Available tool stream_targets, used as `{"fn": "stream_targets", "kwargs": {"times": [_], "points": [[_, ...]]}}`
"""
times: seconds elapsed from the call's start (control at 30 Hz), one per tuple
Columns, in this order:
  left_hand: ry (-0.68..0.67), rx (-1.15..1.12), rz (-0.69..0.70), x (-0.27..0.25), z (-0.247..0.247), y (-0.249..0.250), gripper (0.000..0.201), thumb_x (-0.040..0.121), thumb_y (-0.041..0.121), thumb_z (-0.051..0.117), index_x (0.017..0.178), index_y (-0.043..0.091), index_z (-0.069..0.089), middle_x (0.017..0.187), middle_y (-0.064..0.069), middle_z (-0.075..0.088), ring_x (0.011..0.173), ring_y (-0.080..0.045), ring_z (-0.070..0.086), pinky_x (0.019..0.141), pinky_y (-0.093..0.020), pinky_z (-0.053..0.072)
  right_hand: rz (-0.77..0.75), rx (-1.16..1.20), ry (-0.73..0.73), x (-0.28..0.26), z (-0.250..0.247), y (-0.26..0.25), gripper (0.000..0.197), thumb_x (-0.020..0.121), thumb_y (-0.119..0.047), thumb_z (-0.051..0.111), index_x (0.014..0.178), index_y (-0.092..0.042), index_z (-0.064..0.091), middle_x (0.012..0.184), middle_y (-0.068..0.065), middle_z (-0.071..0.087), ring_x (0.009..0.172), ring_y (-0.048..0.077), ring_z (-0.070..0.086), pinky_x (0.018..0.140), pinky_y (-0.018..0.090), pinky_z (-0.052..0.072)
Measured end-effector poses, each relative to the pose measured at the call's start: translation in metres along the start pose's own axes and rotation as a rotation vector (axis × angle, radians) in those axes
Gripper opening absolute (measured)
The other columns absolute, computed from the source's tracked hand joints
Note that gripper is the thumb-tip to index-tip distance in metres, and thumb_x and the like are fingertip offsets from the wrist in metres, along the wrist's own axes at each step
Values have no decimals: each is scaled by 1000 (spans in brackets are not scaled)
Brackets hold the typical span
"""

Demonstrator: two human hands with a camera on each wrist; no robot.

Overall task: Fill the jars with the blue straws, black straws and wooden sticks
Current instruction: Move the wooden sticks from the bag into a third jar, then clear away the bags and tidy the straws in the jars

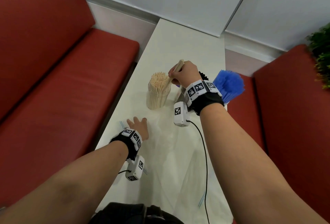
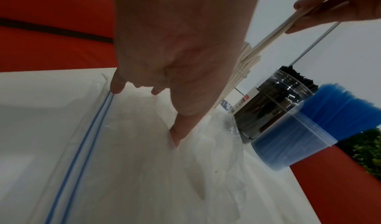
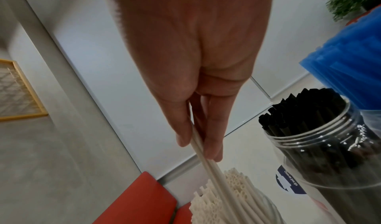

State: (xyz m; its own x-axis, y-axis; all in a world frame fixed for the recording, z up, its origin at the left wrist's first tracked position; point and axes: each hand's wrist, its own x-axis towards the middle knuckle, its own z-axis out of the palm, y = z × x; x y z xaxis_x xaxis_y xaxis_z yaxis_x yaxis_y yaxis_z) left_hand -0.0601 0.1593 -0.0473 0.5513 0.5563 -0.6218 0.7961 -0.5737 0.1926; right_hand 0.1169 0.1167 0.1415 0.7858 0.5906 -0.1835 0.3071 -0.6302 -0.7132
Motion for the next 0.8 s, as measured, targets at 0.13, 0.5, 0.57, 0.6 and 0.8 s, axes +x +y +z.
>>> {"fn": "stream_targets", "kwargs": {"times": [0.13, 0.5, 0.57, 0.6, 0.8], "points": [[-53, 104, 0, 10, 9, -5, 77, 87, 23, 64, 149, 21, 19, 150, -17, 18, 142, -48, 11, 114, -54, 25, -15, -46, -47, 10, 11, 7, 17, 90, -2, 64, 100, 9, 73, 81, 17, 73, 67, 18, 71, 70, 30, 61], [-32, 173, 12, 12, 20, -5, 59, 97, 9, 41, 150, 20, 17, 158, -19, 1, 144, -48, 0, 114, -56, 24, -51, -121, 8, 24, 56, 39, 33, 91, -19, 69, 120, -5, 65, 113, 16, 65, 102, 30, 65, 89, 39, 52], [-69, 127, 15, 13, 20, -9, 61, 96, 6, 39, 151, 23, 16, 159, -20, -8, 144, -51, -4, 111, -59, 27, -172, -48, 128, 20, 61, 42, 57, 89, -22, 72, 140, -15, 49, 129, 12, 52, 110, 23, 55, 96, 32, 45], [-84, 105, 16, 13, 19, -11, 63, 96, 4, 39, 150, 25, 16, 159, -19, -11, 144, -52, -5, 109, -61, 30, -247, -4, 215, 18, 65, 42, 60, 91, -20, 68, 146, -15, 43, 135, 12, 49, 119, 23, 52, 101, 32, 42], [-67, 91, 47, 7, 17, -16, 65, 97, -2, 34, 151, 29, 17, 160, -16, -15, 145, -48, -8, 109, -63, 29, -277, -494, -18, 5, 106, 64, 69, 109, -37, 33, 161, -7, -1, 169, 10, -4, 156, 28, -9, 126, 46, -1]]}}
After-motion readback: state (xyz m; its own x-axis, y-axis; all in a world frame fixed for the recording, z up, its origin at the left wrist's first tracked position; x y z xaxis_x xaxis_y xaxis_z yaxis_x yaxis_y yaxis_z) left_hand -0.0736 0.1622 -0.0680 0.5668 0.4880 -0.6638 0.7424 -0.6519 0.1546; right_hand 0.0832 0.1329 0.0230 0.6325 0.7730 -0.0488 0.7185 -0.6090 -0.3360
